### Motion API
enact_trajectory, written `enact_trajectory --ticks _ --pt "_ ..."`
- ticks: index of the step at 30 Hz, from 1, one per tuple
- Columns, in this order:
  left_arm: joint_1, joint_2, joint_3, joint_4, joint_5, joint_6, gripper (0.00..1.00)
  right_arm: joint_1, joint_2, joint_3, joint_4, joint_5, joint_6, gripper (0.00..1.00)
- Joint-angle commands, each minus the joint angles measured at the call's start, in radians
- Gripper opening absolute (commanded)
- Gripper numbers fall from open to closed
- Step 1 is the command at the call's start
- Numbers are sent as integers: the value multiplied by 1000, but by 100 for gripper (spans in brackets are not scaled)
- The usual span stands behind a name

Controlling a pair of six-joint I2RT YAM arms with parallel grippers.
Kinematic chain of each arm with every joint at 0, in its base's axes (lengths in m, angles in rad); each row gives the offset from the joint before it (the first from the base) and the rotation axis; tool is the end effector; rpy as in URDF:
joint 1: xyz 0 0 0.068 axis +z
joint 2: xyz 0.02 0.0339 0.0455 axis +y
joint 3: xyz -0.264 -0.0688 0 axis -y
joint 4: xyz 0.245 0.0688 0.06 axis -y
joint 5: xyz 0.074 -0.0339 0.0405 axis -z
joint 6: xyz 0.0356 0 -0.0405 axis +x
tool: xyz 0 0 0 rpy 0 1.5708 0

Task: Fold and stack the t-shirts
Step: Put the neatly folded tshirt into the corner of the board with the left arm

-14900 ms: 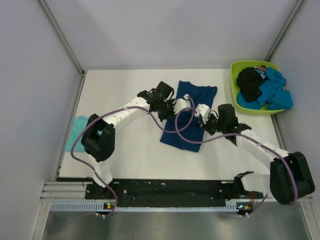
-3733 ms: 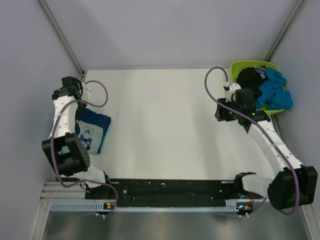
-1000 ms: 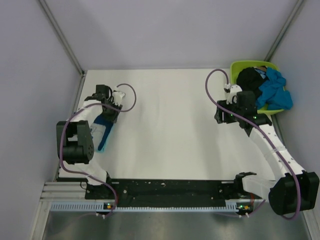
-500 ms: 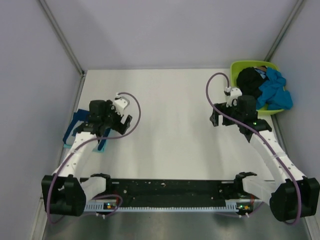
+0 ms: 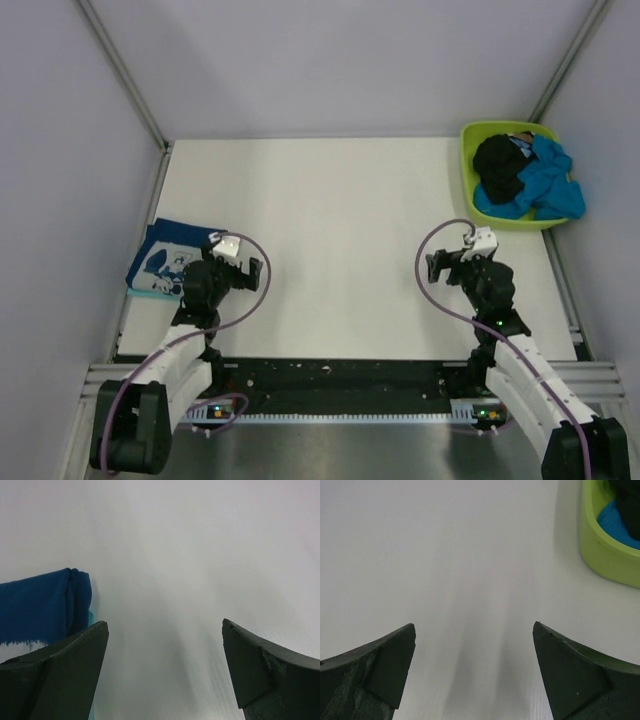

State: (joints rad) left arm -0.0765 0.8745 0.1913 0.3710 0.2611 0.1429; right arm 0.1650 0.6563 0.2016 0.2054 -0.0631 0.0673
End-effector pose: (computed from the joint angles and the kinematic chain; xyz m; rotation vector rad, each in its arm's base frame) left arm 0.1805 -0.0231 0.1746 0.3821 1.8376 -0.2000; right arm 0.1609 0.0291 0.1939 -0.1338 1.8203 0.2216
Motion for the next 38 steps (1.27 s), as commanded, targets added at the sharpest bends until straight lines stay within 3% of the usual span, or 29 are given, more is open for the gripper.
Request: enact_trajectory --ticks 1,6,38 --pt "1 -29 -124 393 -54 -46 99 -5 -81 -166 345 59 -61 99" --pt "1 -32 -122 381 -69 -112 99 -5 -133 -258 420 55 -61 99" --pt "1 3 -84 335 -155 -140 99 -5 -81 -238 430 83 -61 99"
